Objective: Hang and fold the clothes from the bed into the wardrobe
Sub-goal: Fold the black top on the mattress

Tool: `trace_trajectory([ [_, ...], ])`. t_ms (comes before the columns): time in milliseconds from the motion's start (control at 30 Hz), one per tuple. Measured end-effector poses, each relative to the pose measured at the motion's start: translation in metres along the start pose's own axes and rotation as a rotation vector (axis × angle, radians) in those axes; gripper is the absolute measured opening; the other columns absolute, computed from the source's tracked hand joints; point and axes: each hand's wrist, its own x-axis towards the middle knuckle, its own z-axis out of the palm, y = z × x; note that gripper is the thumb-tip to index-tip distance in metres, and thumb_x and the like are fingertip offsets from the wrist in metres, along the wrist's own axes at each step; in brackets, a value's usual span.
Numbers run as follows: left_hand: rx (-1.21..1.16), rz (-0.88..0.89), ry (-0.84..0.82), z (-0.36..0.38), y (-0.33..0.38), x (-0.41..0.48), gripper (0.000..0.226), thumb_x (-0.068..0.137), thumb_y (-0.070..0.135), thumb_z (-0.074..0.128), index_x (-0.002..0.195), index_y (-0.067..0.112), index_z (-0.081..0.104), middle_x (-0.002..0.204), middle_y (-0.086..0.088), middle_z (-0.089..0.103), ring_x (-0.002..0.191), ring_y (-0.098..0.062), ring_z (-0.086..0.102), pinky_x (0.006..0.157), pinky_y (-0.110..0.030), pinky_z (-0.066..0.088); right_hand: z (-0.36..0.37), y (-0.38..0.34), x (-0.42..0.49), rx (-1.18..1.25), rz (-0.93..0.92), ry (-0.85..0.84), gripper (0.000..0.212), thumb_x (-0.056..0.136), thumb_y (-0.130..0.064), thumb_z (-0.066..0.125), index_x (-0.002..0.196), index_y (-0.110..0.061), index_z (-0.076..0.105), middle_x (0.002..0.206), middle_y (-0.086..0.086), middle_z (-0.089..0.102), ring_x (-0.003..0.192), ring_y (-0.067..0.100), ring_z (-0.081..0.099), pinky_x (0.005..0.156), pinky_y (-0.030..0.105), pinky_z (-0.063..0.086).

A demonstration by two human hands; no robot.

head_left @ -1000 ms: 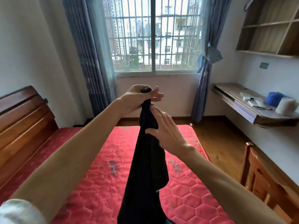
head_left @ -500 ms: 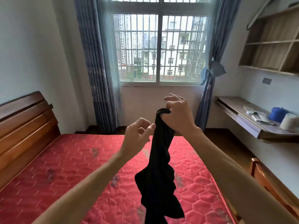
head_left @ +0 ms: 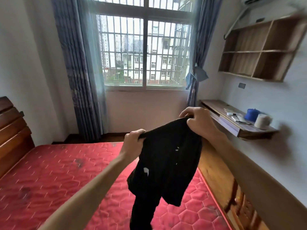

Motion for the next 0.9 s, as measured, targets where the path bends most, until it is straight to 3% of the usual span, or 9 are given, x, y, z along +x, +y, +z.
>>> trace_trajectory([
  [133, -0.051, 0.057, -0.055, -0.009, 0.032, 0.014, 0.029, 0.083, -0.006, 0.05, 0.088, 0.013, 0.072, 0.074, 0.006, 0.066, 0.074, -0.013, 0.059, 0.063, -0.014, 0.042, 0.017, -0.003, -0.028, 0.083, -0.054, -0.297, 0.052, 0.069, 0.006, 0.053, 0.105, -0.029, 0.068, 0.084, 0.0, 0.07, 0.079, 0.013, 0.066, 0.073, 0.023, 0.049],
  [200, -0.061, 0.099, -0.076, -0.012, 0.048, 0.014, 0.032, 0.079, -0.007, 0.047, 0.087, 0.013, 0.072, 0.077, 0.002, 0.068, 0.075, -0.016, 0.06, 0.062, -0.013, 0.042, 0.029, -0.017, -0.045, 0.272, -0.043, -0.449, 0.055, 0.072, -0.001, 0.065, 0.121, -0.024, 0.062, 0.096, 0.007, 0.07, 0.088, 0.018, 0.068, 0.08, 0.031, 0.056],
  [267, -0.056, 0.126, -0.08, -0.016, 0.063, 0.008, 0.033, 0.074, -0.006, 0.048, 0.084, 0.015, 0.072, 0.073, 0.003, 0.065, 0.072, -0.016, 0.058, 0.057, -0.008, 0.037, 0.043, -0.029, -0.058, 0.398, -0.043, -0.489, 0.053, 0.074, -0.009, 0.075, 0.123, -0.021, 0.059, 0.103, 0.009, 0.069, 0.094, 0.019, 0.068, 0.085, 0.036, 0.057],
  [367, -0.053, 0.118, -0.087, -0.026, 0.068, -0.01, 0.025, 0.073, 0.001, 0.058, 0.084, 0.018, 0.072, 0.073, 0.004, 0.066, 0.07, -0.016, 0.058, 0.059, -0.009, 0.039, 0.056, -0.036, -0.072, 0.277, -0.117, -0.237, 0.023, 0.082, -0.021, 0.073, 0.104, -0.017, 0.068, 0.092, 0.001, 0.072, 0.088, 0.02, 0.069, 0.083, 0.046, 0.055],
  [433, -0.207, 0.058, -0.138, -0.036, 0.056, -0.03, 0.016, 0.073, 0.017, 0.068, 0.088, 0.023, 0.069, 0.079, 0.004, 0.07, 0.068, -0.011, 0.061, 0.063, -0.019, 0.046, 0.053, -0.04, -0.084, 0.274, -0.126, -0.14, 0.012, 0.087, -0.017, 0.068, 0.098, -0.016, 0.071, 0.087, 0.0, 0.072, 0.085, 0.019, 0.068, 0.082, 0.046, 0.053],
  [533, -0.471, -0.08, -0.414, -0.053, 0.038, -0.073, 0.033, 0.082, 0.022, 0.079, 0.111, 0.015, 0.065, 0.099, 0.0, 0.071, 0.089, -0.009, 0.067, 0.077, -0.019, 0.053, 0.04, -0.055, -0.108, 0.32, -0.121, -0.018, 0.031, 0.082, 0.007, 0.057, 0.099, -0.015, 0.071, 0.09, -0.002, 0.072, 0.09, 0.015, 0.067, 0.086, 0.041, 0.054],
  [633, -0.388, -0.183, -0.74, -0.055, 0.02, -0.119, 0.039, 0.083, 0.017, 0.08, 0.119, 0.016, 0.068, 0.112, 0.002, 0.074, 0.105, -0.01, 0.069, 0.086, -0.018, 0.053, 0.018, -0.074, -0.134, 0.439, -0.085, 0.076, 0.036, 0.081, 0.014, 0.052, 0.103, -0.01, 0.069, 0.093, 0.002, 0.072, 0.094, 0.02, 0.067, 0.089, 0.044, 0.055],
  [733, -0.238, -0.079, -0.668, -0.044, 0.002, -0.157, 0.031, 0.079, 0.009, 0.082, 0.108, 0.016, 0.073, 0.108, 0.0, 0.075, 0.104, -0.011, 0.069, 0.088, -0.027, 0.051, -0.007, -0.088, -0.165, 0.476, -0.077, 0.098, 0.034, 0.085, 0.011, 0.053, 0.102, -0.013, 0.07, 0.094, 0.004, 0.072, 0.095, 0.02, 0.067, 0.089, 0.04, 0.056],
  [900, -0.326, -0.163, -0.529, -0.076, -0.004, -0.199, 0.011, 0.093, 0.003, 0.06, 0.103, 0.004, 0.065, 0.093, -0.005, 0.066, 0.086, -0.015, 0.062, 0.08, -0.033, 0.051, -0.046, -0.099, -0.236, 0.387, -0.025, 0.198, 0.037, 0.087, 0.015, 0.047, 0.099, -0.014, 0.066, 0.087, -0.01, 0.065, 0.082, -0.015, 0.059, 0.075, 0.003, 0.043],
])
